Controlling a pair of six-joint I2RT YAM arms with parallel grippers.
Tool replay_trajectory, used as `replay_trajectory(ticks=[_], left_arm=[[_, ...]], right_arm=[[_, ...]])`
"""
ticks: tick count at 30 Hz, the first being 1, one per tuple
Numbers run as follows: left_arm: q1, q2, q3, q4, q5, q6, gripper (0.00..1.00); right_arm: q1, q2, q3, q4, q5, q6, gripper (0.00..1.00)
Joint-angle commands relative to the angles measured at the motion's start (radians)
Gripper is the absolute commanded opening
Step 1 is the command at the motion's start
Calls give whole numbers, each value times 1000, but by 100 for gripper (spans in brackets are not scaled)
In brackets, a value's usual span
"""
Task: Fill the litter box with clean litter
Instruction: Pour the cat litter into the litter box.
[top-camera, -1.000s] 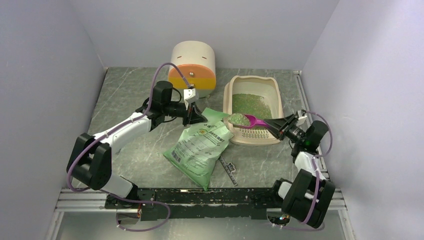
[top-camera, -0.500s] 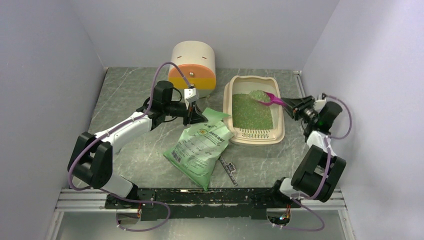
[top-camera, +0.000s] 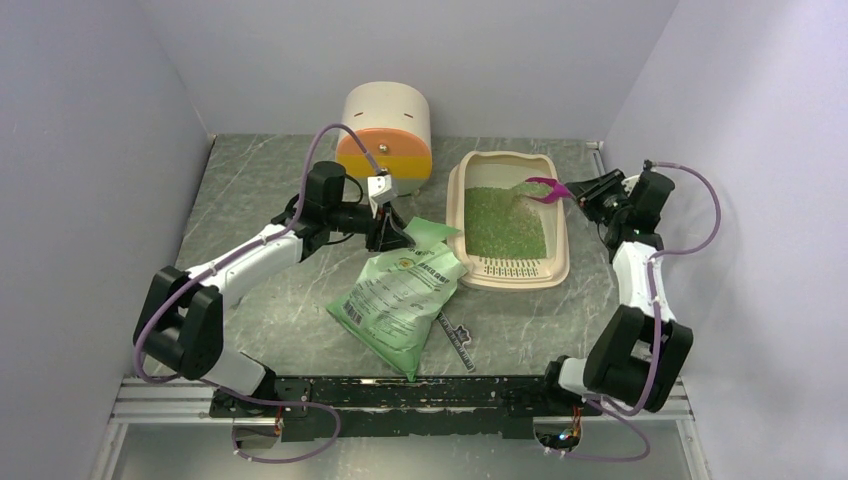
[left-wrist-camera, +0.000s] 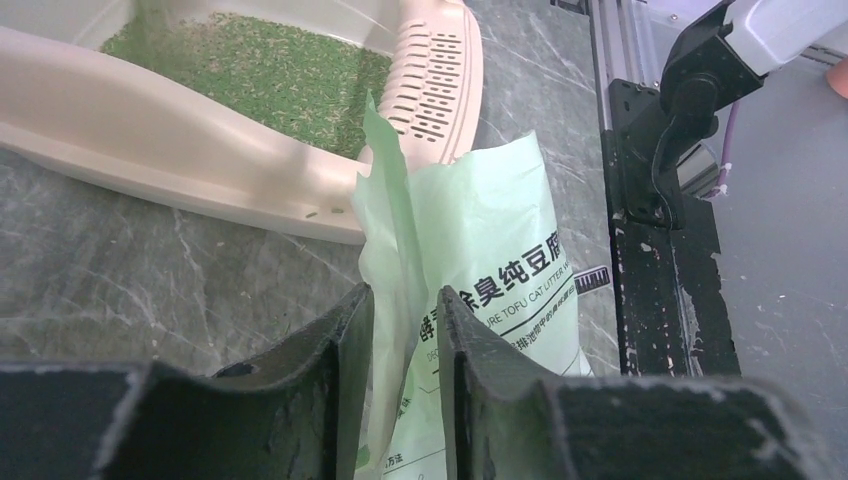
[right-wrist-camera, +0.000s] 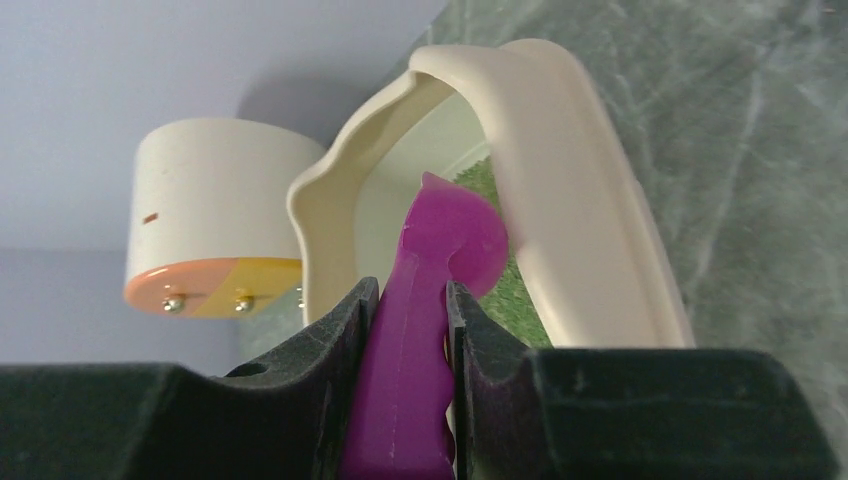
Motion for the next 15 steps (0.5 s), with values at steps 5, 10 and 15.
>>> replay_trajectory(ticks=[5,10,15], left_arm=[[-1,-52,20,-46,-35,45,40],[1,-84,-8,-34,-52,44,42],[1,-106,-18,-37,-77,29,46]], right_arm=[[0,-266,-47,-222,177,-136,0],[0,-395,-68,-371,160,-219,0],[53,-401,3,-520,129,-327,0]])
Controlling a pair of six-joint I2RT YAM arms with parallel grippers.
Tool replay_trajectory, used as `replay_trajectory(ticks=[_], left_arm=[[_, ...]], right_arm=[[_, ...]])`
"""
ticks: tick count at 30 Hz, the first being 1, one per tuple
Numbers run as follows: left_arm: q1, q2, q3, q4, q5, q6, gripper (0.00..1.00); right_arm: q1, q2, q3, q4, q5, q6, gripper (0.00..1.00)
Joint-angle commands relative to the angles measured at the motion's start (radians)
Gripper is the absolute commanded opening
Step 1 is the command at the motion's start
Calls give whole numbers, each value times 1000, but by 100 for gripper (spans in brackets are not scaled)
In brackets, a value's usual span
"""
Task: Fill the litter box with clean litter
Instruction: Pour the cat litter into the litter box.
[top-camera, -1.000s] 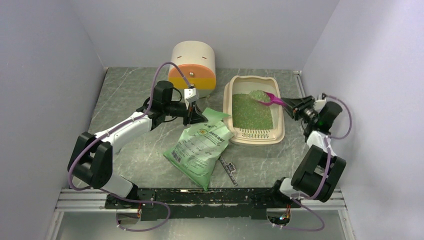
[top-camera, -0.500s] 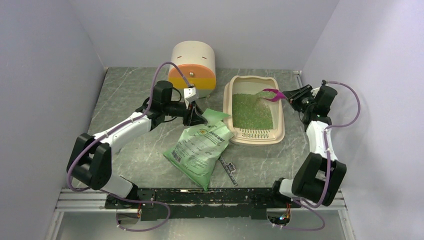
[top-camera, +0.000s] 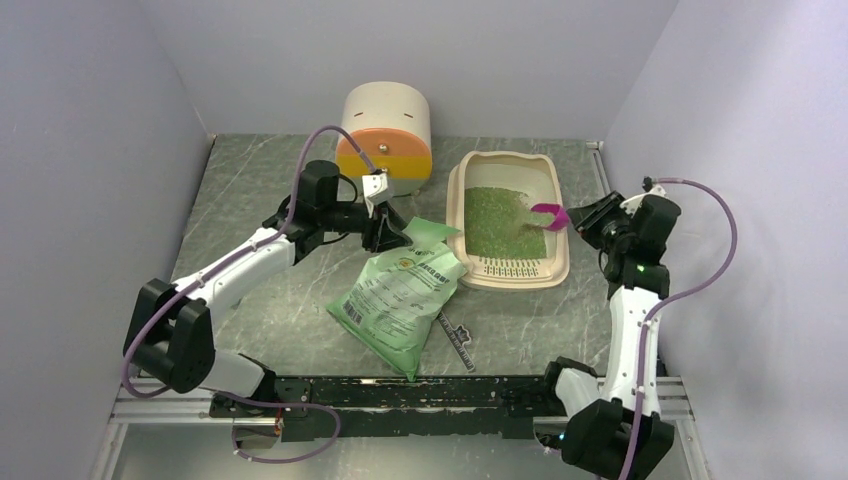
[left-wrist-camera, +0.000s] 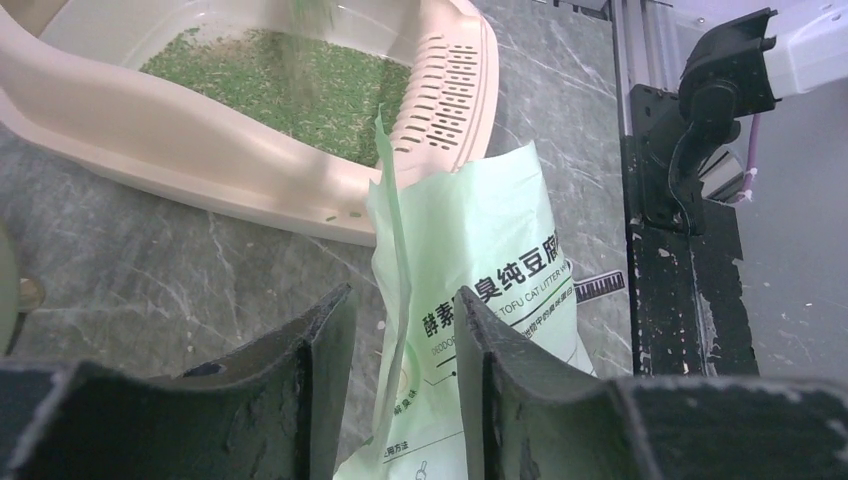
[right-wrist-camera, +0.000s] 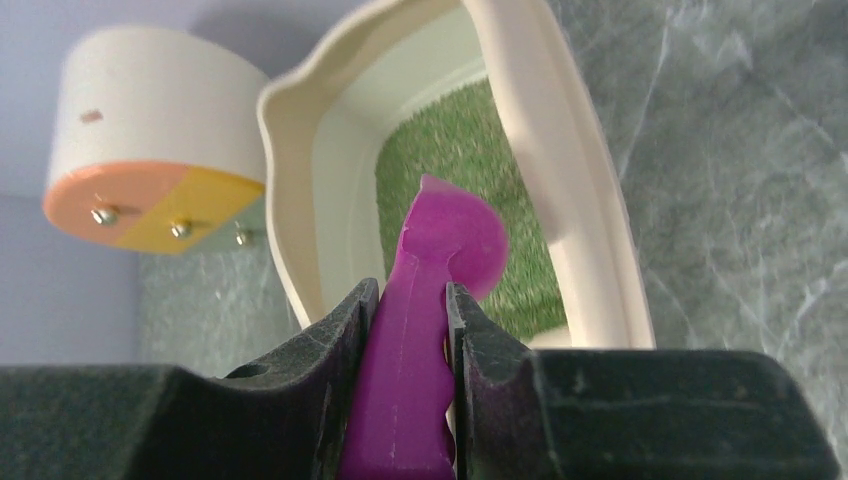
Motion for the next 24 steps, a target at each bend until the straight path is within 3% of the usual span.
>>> replay_trajectory(ticks=[1,6,9,12,15,18,24], left_arm=[[1,-48,-23,11,-35,-4,46],[1,-115,-81,95,-103,-66,52],[1,-144,-108,131,-136,-97,56],[2,-161,-113,115,-162,-99,58],[2,-173,-124,120,-202,-114,63],[3,-177,-125,114,-246,-133,73],[5,-135,-120,157,-281,-226,83]], right_arm=[[72,11,75,-174,13,-131,0],[291,126,195,-194,129,-187,0],[437,226,291,-254,434,-233,0],[478,264,293,-187,561,-303,0],[492,345,371,-270,602,-348,0],[493,338,426,-290,471,-360,0],[419,374,478,-351,110,-335,0]])
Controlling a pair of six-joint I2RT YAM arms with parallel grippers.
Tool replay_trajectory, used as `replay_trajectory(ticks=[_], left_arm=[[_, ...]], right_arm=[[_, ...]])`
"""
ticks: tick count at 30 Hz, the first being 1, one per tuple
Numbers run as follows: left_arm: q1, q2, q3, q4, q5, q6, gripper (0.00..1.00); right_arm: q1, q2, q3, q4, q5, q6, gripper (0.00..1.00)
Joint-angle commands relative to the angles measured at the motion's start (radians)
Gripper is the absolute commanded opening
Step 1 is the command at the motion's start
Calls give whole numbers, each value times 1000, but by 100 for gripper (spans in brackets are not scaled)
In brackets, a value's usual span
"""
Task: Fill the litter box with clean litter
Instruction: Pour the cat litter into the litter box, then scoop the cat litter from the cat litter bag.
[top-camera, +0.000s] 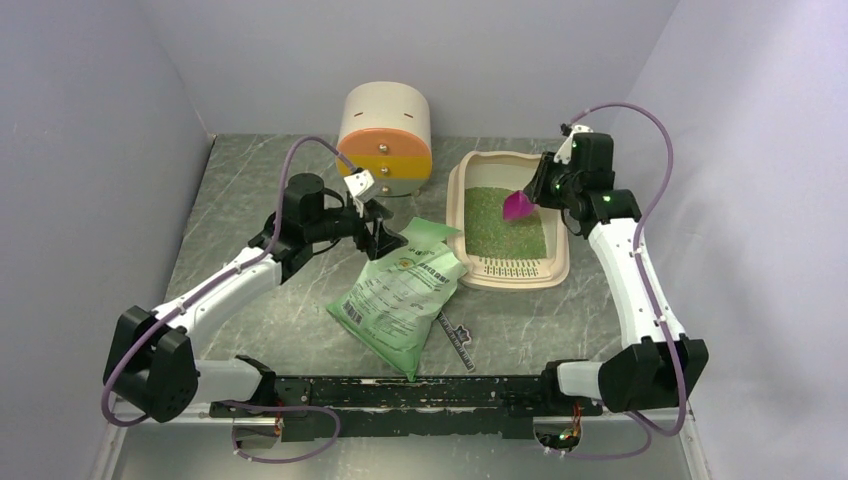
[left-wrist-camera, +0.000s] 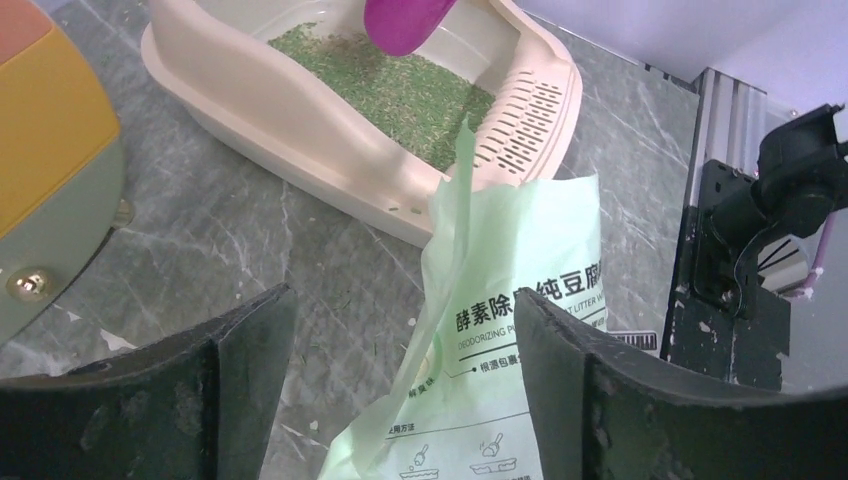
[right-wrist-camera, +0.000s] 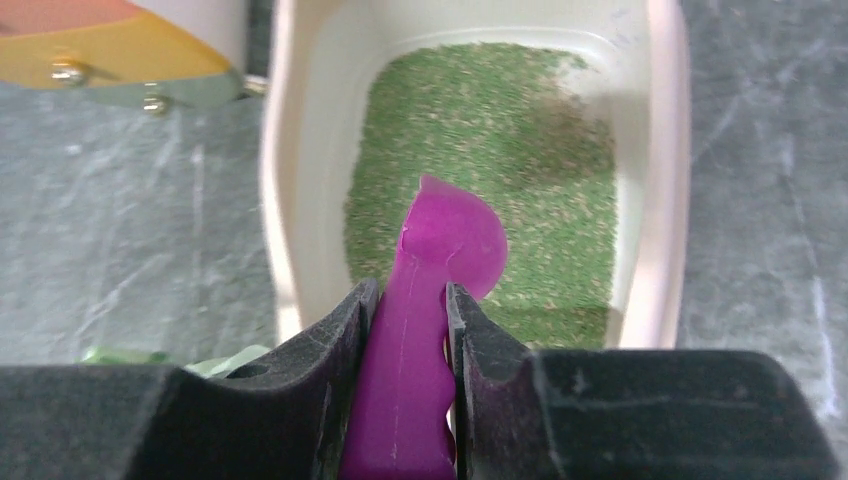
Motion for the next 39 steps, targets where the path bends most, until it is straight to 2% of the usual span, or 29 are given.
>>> replay_trajectory(ticks=[1,4,8,17,21,25,34,39], left_arm=[[5,33,16,53,-43,-74,84],[6,72,47,40,-25,-81,84],[7,135,85,45,27,-113,82],[7,274,183,-22,146,-116,71],[7,303,211,-58,176,-94,59],[5,323,230,-79,203,-68,42],[1,350,275,-129,225,-37,6],[-1,330,259,-117,209,-38,5]], right_arm=[[-61,27,63,-61,-306,-8,0],[-88,16,30,-53,-472,15,0],[-116,8,5,-82,-589,11,0],[-118,-20,-31,-133,-678,-6,0],[-117,-31,4,-164,-667,-14,0],[-118,-51,48,-206,-561,-19,0],[-118,-54,55,-306,-671,-60,0],[-115,-36,-5,-295,-763,-46,0]])
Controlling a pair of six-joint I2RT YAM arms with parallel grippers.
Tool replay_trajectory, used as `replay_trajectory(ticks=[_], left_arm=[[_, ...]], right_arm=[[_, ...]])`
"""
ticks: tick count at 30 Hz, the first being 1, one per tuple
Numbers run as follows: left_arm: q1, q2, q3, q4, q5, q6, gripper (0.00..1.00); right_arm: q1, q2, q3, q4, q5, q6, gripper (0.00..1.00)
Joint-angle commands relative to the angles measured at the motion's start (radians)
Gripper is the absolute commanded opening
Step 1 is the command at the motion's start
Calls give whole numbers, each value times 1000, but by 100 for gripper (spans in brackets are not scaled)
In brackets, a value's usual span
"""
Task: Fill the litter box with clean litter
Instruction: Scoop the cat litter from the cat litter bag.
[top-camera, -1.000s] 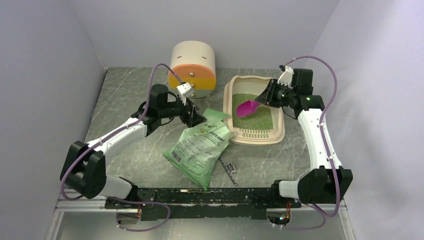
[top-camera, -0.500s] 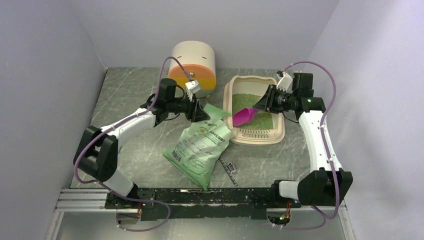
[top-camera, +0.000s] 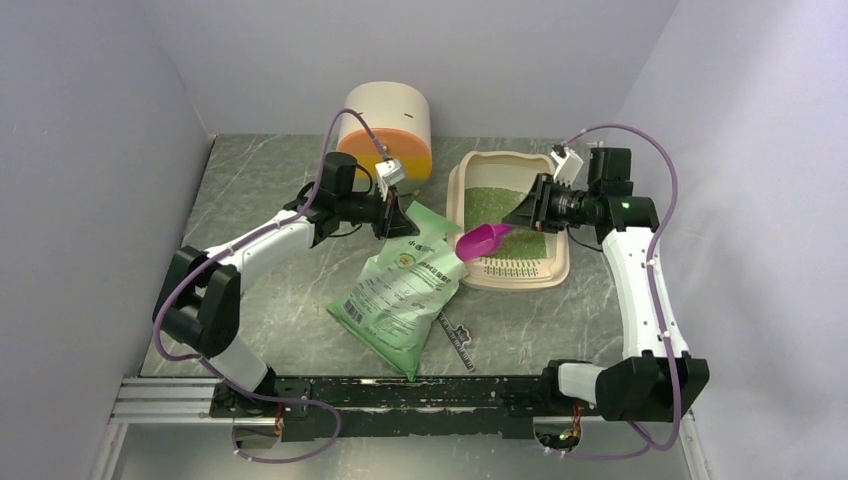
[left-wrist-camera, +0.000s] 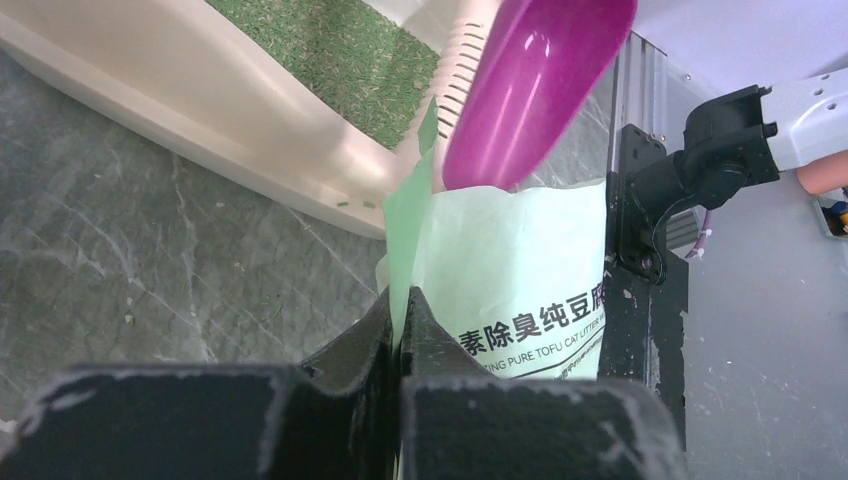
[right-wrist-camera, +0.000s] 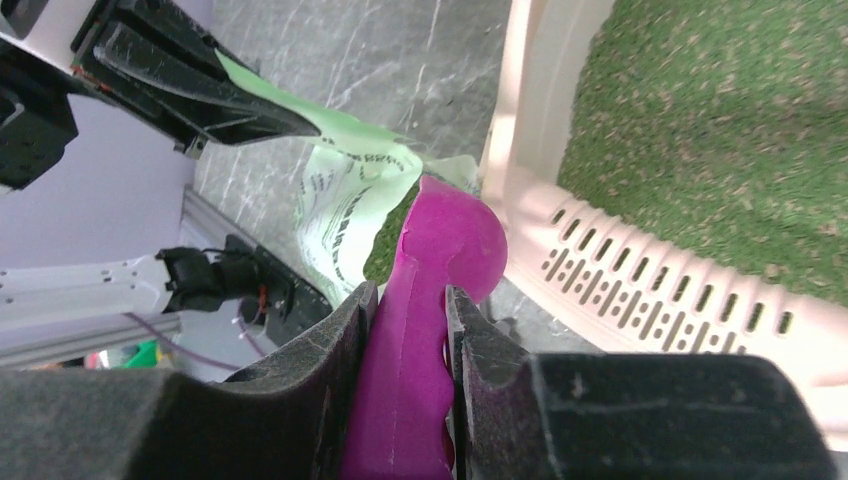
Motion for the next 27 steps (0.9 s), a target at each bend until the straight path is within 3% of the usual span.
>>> replay_trajectory(ticks=[1,19,27], left_arm=[[-1,-20,17,-5,12,19,5],[-2,-37,24,-6,36,27,5],[-2,-36,23,3,32,17,5]], right_arm=[[6,19,-45,-23,-123,-4,0],[144,243,-70,61,-64,-30,0],[287,213,-87,146,151,-14,0]])
